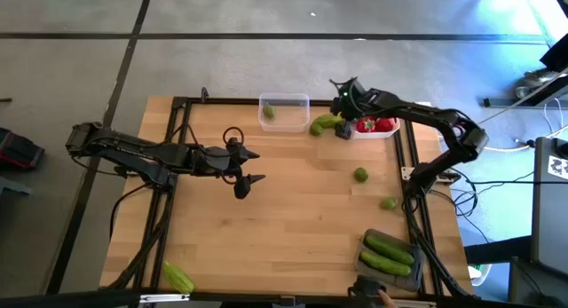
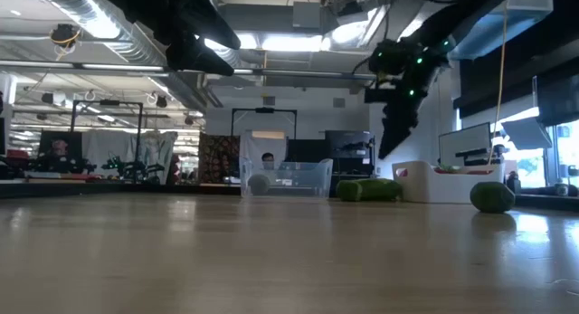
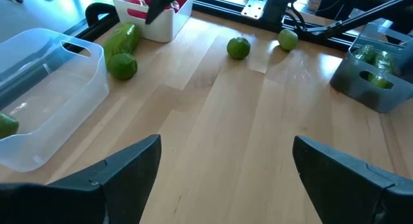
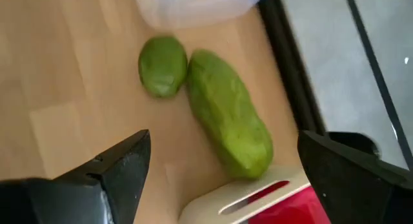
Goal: Sort produce into baskets
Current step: Put the green cucumber into the black bin
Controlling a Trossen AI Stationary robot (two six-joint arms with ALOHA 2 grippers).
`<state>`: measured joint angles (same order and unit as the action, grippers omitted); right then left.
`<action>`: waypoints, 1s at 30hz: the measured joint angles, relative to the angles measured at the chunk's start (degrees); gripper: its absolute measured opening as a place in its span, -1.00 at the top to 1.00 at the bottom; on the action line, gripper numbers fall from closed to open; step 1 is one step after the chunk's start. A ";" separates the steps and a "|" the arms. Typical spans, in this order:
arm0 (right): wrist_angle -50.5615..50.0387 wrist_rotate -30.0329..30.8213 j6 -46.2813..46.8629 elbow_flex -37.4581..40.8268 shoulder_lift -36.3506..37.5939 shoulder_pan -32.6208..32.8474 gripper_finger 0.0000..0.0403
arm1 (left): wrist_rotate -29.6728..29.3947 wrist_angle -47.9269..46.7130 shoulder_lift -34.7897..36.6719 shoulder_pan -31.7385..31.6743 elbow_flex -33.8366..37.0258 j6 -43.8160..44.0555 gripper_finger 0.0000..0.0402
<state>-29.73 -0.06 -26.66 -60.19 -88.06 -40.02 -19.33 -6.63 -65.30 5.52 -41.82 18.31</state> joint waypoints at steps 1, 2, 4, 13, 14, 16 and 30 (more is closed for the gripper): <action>-0.48 0.78 -0.57 -0.46 -1.14 0.17 -0.79 | 0.00 0.00 0.00 0.00 0.00 -0.01 -0.73; -0.62 1.39 -0.75 -1.02 -2.19 0.57 -0.79 | 0.00 0.00 0.00 0.00 0.00 -0.02 -0.73; -1.05 2.84 -1.06 -2.39 -4.24 1.12 -0.79 | 0.00 0.00 0.00 0.00 0.00 -0.02 -0.73; -5.12 8.86 -5.67 -8.59 -12.29 1.40 -0.79 | -0.01 0.00 0.00 0.00 0.00 0.16 -0.73; -4.77 8.98 -6.45 -8.61 -12.90 1.41 -0.79 | 0.00 0.00 0.00 0.00 0.00 0.01 -0.73; -3.89 9.44 -6.83 -8.63 -14.21 1.41 -0.79 | -0.02 0.00 0.00 0.00 0.00 -0.04 -0.73; -2.88 12.94 -5.80 -8.67 -18.07 1.39 -0.62 | 0.00 0.00 0.00 0.00 0.00 -0.37 -0.73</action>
<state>-32.61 12.88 -32.46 -68.86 -106.13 -38.63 -19.33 -6.63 -65.30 5.52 -41.82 17.93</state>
